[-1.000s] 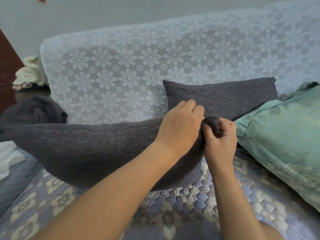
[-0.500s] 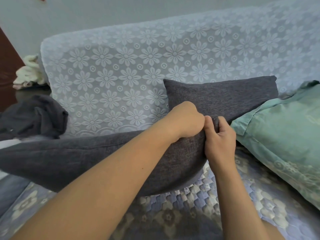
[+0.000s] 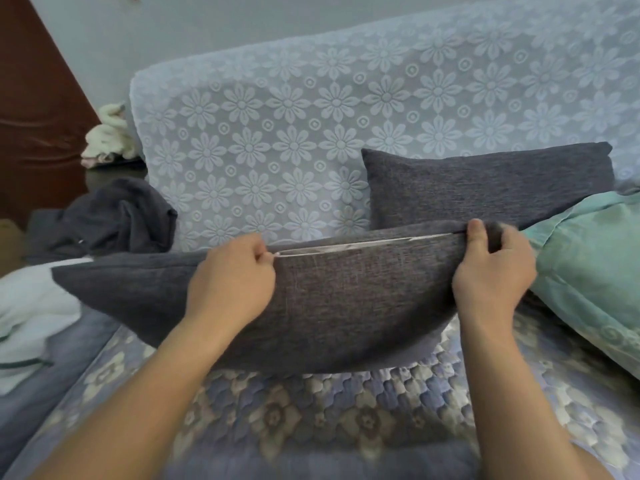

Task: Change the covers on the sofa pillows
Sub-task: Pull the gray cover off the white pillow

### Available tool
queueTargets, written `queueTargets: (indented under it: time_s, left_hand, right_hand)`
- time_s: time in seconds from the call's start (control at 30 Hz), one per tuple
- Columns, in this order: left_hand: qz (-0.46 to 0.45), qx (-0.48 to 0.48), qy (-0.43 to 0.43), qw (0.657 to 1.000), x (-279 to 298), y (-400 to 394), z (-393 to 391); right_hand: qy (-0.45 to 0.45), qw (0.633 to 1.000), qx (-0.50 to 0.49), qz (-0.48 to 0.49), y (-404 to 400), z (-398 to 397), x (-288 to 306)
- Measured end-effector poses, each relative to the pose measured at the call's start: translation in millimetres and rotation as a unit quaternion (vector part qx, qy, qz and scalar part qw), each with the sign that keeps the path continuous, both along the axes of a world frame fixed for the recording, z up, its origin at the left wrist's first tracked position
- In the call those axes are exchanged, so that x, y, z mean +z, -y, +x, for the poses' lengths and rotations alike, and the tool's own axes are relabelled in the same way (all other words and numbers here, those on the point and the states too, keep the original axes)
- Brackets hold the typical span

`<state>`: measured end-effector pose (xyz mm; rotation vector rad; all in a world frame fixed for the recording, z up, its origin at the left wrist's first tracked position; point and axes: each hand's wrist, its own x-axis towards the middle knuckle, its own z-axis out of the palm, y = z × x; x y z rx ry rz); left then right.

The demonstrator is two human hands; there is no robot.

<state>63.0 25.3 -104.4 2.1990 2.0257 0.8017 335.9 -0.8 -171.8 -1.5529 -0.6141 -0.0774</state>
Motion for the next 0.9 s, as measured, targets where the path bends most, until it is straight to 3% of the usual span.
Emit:
queueTargets:
  time_s: [0.1,0.17,0.23,0.3,0.37,0.53,0.7,0.8,0.9]
  left_hand:
    - [0.014,-0.002,0.066,0.998,-7,5,-10]
    - [0.002,-0.009,0.093,0.996,-9,8,-6]
    - [0.016,-0.005,0.124,0.992,-8,9,-5]
    - [0.035,-0.003,0.144,0.989,-5,10,-9]
    - [0.040,-0.010,0.121,0.992,-4,14,-10]
    - [0.006,-0.007,0.071,0.997,3,16,-34]
    - [-0.029,0.058,0.075,0.995,9,10,-98]
    - [-0.015,0.094,0.059,0.994,13,6,-129]
    - [0.007,0.161,0.049,0.986,17,-1,-167]
  right_hand:
    - [0.200,0.979,-0.037,0.020,14,-41,21]
    - [0.318,0.940,0.107,0.054,25,-90,35]
    - [0.417,0.874,0.247,0.010,21,-131,33]
    - [0.492,0.827,0.263,-0.070,3,-152,25]
    - [0.532,0.802,0.245,-0.116,-12,-150,16]
    - [0.611,0.754,0.225,-0.091,-16,-149,14]
    - [0.606,0.766,0.189,-0.100,-19,-151,20]
    - [0.614,0.760,0.198,-0.084,-22,-157,25]
    - [0.594,0.780,0.177,-0.082,-31,-145,32]
